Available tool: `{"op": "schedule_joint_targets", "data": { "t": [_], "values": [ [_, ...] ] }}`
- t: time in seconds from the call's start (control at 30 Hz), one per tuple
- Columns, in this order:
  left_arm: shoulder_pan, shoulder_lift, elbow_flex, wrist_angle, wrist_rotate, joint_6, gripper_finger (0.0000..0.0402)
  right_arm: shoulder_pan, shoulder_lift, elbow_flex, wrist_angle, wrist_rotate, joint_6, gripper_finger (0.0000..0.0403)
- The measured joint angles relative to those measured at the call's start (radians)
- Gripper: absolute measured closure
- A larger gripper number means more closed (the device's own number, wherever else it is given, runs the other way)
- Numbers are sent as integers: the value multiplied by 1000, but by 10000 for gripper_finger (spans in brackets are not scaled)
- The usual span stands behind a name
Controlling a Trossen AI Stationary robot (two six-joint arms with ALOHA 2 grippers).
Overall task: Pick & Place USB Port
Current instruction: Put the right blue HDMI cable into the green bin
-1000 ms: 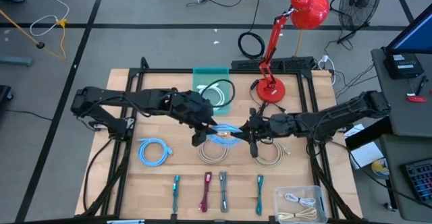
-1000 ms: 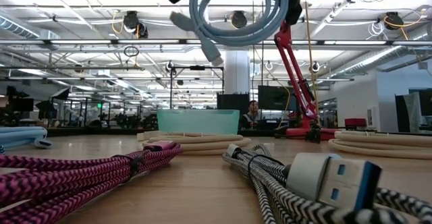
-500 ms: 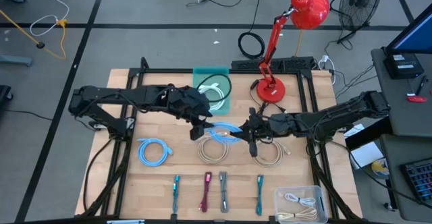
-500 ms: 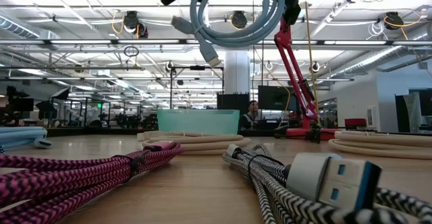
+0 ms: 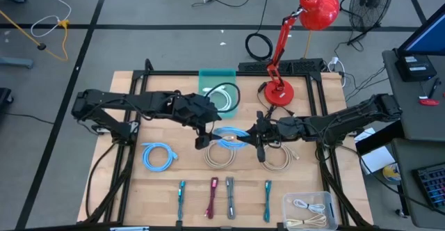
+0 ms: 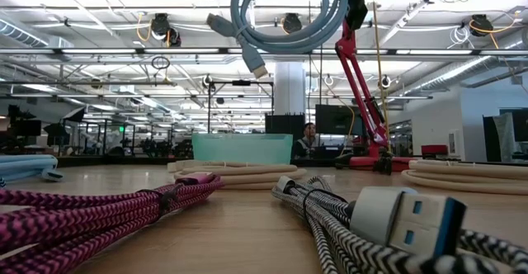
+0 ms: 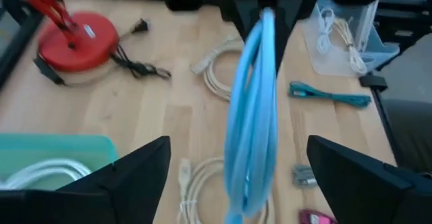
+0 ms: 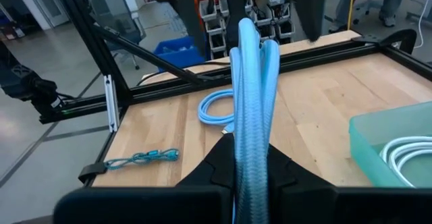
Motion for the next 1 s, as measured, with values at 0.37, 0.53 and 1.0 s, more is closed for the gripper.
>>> {"op": "schedule_joint_targets", "data": {
  "t": [0.37, 0.53, 1.0],
  "values": [
    [27, 60, 0, 18, 33, 12, 55, 0, 0, 0, 0, 1, 0, 390],
    [24, 76, 0, 8, 97, -5, 121, 0, 0, 1, 0, 1, 0, 390],
    [32, 76, 0, 6, 381, -383, 369, 33, 0, 2, 33, -148, 11, 347]
  ]
}}
